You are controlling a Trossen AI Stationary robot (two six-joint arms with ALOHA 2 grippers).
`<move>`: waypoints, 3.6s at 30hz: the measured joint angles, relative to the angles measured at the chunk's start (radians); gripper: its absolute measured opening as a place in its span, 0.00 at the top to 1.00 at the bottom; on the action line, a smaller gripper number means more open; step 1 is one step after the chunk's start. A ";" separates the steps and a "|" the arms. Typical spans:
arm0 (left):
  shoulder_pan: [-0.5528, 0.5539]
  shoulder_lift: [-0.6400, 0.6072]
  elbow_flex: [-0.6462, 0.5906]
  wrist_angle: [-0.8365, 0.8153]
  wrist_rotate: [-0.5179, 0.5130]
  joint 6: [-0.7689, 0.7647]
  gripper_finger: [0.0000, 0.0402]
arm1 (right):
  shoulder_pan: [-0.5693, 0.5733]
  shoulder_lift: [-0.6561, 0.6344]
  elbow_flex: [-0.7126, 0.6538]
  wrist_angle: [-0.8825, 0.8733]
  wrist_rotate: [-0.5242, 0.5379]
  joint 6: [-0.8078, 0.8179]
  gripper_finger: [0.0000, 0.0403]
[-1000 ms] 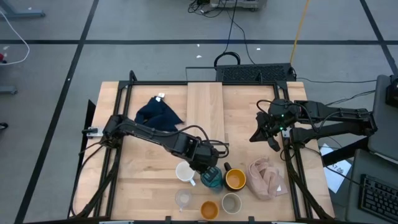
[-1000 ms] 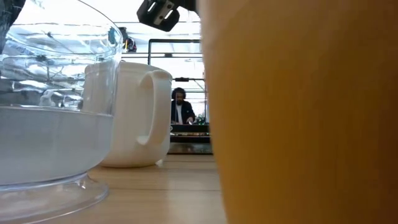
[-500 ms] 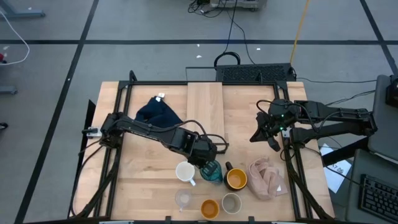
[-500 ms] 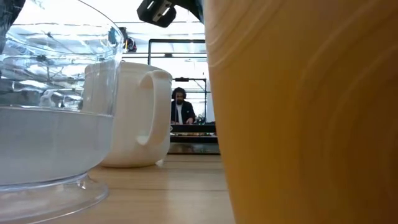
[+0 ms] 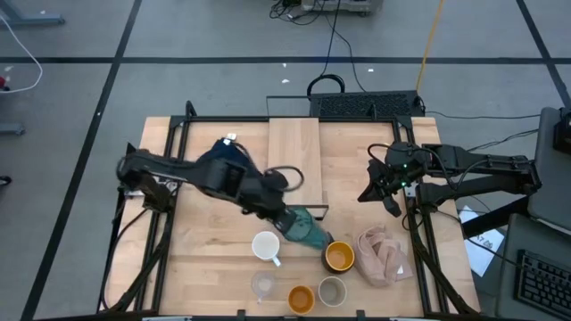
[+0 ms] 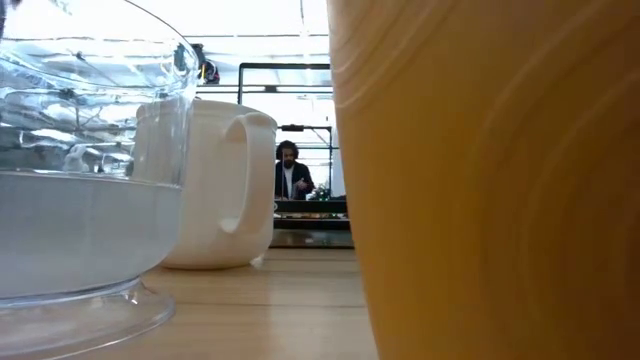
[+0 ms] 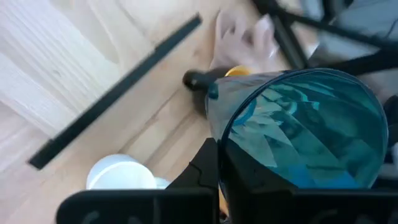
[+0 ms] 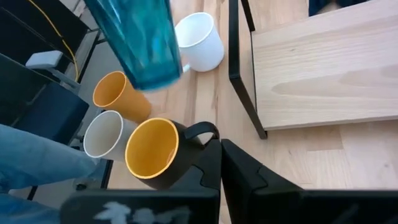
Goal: Stack small to large cups/mugs on shelf
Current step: Put the blue cup on the shelf
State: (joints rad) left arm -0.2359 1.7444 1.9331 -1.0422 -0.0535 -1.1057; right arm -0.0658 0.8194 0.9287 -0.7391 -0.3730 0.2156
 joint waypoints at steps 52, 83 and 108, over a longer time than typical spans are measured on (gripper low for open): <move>0.758 -0.192 0.016 -0.396 0.310 0.619 1.00 | 0.000 0.000 0.000 0.092 0.295 0.016 1.00; 0.513 0.052 0.324 -0.292 0.525 0.478 1.00 | 0.010 0.137 0.000 0.576 -0.022 0.245 0.13; 0.397 0.084 0.323 -0.180 0.538 0.412 1.00 | 0.075 0.216 0.000 0.669 -0.024 0.269 0.12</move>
State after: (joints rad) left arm 0.1607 1.8279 2.2563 -1.2224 0.4848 -0.6938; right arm 0.0093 1.0359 0.9283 -0.0704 -0.3969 0.4849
